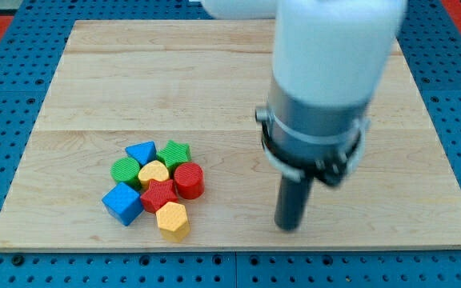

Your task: Push the yellow hexagon into the group of blocks

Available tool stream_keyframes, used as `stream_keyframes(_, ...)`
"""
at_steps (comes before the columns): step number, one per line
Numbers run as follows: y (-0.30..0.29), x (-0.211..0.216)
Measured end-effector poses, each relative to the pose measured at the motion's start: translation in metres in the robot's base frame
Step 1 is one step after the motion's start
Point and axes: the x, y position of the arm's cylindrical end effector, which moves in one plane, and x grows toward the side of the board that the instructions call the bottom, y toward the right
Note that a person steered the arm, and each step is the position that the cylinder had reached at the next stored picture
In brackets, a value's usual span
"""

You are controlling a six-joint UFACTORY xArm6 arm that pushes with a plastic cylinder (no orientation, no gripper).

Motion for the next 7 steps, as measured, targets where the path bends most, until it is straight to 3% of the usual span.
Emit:
stream_keyframes(3, -0.03, 0.01)
stream_keyframes(4, -0.06, 0.01)
stream_keyframes(5, -0.131, 0.01)
stream_keyframes(6, -0.134, 0.009)
stream_keyframes(7, -0.142, -0.024)
